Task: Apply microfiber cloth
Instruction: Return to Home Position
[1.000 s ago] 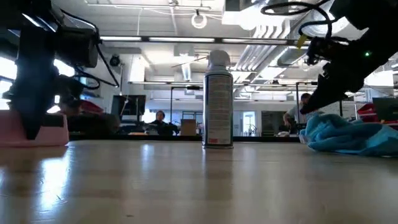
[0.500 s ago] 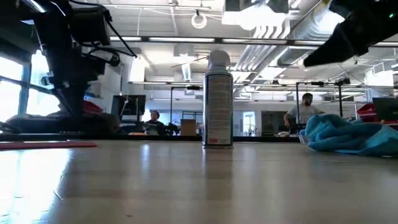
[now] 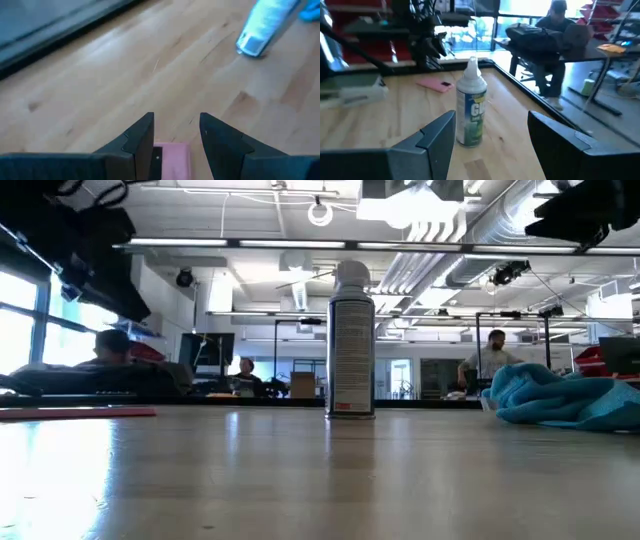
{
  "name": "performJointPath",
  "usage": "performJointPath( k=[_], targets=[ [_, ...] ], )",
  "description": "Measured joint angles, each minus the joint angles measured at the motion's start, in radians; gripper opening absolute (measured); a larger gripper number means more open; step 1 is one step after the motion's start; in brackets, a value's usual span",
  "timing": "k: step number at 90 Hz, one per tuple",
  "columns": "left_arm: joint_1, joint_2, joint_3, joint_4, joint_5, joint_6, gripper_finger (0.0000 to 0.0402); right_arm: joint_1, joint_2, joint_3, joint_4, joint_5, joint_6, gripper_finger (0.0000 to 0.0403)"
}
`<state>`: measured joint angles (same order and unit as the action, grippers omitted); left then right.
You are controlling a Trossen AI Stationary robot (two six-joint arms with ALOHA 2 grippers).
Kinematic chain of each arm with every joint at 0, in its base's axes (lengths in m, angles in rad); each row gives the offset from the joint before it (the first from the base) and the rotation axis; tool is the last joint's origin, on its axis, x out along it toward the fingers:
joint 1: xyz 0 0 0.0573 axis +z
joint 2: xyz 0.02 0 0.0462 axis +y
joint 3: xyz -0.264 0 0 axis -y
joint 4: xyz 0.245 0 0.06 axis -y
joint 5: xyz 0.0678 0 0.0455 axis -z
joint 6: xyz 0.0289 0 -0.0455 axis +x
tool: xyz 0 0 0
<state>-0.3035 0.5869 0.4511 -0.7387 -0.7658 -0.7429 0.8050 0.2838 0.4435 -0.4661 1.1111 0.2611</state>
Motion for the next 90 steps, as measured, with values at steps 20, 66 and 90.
performJointPath(
  k=[20, 66, 90],
  targets=[
    [-0.044, -0.255, -0.129, 0.172, -0.047, 0.184, 0.0103, 0.049, -0.067, 0.0, 0.085, -0.033, -0.079, 0.0202],
    [0.007, -0.583, -0.308, 0.543, 0.114, 0.543, 0.0024, -0.371, -0.081, -0.406, 0.93, -0.438, -0.401, 0.0094],
    [0.056, -0.583, -0.308, 0.545, 0.155, 0.492, 0.0001, -0.775, -0.097, -0.212, 0.492, -0.913, -0.37, 0.0011]
  ],
)
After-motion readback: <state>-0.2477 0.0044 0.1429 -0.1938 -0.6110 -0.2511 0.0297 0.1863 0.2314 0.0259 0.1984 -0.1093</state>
